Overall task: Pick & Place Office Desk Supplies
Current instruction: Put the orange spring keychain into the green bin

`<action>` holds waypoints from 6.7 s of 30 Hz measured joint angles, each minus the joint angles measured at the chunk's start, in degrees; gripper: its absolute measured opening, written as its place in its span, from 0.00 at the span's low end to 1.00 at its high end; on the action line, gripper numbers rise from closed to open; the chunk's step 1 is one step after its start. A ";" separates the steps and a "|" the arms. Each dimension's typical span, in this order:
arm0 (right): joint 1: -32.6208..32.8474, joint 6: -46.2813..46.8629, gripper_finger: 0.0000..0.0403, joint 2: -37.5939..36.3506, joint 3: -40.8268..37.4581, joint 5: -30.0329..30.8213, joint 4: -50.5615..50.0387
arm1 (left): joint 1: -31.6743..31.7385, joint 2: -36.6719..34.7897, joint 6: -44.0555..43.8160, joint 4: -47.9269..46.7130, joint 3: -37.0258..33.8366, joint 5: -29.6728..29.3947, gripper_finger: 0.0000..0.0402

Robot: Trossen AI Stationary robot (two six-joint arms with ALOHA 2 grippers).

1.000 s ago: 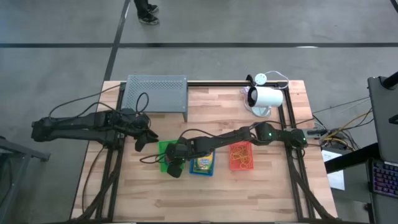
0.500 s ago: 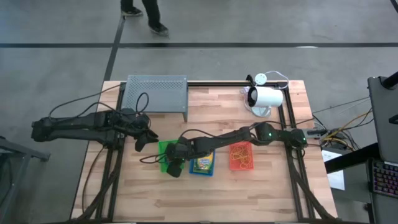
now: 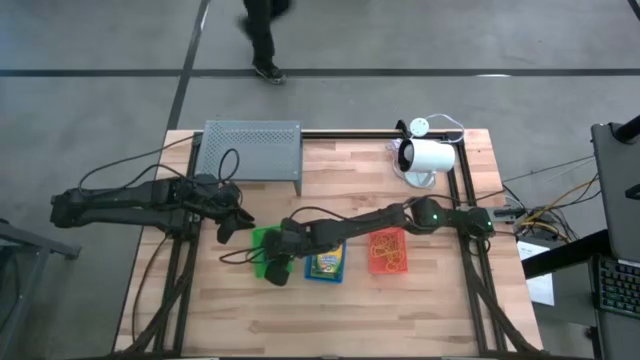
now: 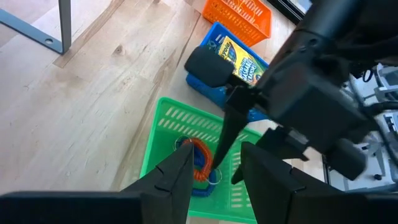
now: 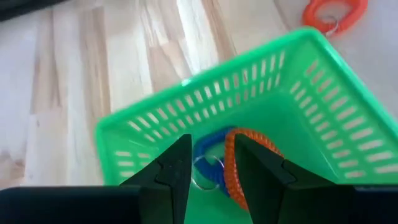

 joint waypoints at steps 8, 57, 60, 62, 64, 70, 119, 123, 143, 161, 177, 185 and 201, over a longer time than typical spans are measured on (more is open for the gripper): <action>0.42 -0.68 0.30 0.00 4.58 0.63 -5.50 | -0.01 0.00 0.00 -0.02 0.00 0.00 0.34; -3.65 -25.12 0.29 -58.46 -79.27 20.67 59.19 | 0.00 0.00 0.00 -0.02 0.00 0.00 0.34; -5.01 -25.34 0.29 -64.38 -86.99 20.27 64.28 | 0.00 0.00 0.00 -0.02 0.01 0.00 0.34; -5.86 -25.34 0.29 -67.52 -90.50 18.25 66.24 | -0.01 -0.01 0.00 -0.01 0.00 0.00 0.34; -6.48 -25.59 0.29 -70.45 -93.00 15.05 66.91 | -0.02 0.00 0.00 -0.02 0.01 0.00 0.34; -6.54 -37.75 0.29 -79.48 -97.79 12.57 66.65 | 0.00 0.00 0.00 0.00 0.00 0.01 0.34; -6.54 -24.12 0.29 -86.84 -100.12 13.22 66.53 | 0.00 0.00 0.00 0.00 0.00 0.01 0.34; -6.54 -25.20 0.29 -86.84 -100.12 13.22 66.53 | 0.00 -0.02 0.00 0.00 0.02 -0.01 0.34; -6.54 -27.66 0.29 -86.82 -100.12 13.24 66.53 | 0.00 0.00 0.00 -0.02 0.00 0.00 0.34; -6.54 -27.66 0.29 -86.79 -100.12 13.24 66.53 | -0.26 0.81 0.26 -3.32 6.32 -1.74 0.34; -6.56 -27.66 0.29 -86.79 -100.12 13.26 66.53 | -0.31 18.58 -5.42 -32.95 17.45 -14.00 0.34; -6.54 -27.66 0.29 -86.79 -100.12 13.26 66.53 | -0.59 21.29 6.23 -27.35 9.75 -14.00 0.34; -6.56 -27.66 0.29 -86.79 -100.12 13.26 66.53 | -1.29 21.24 -15.87 -19.02 5.74 -19.59 0.30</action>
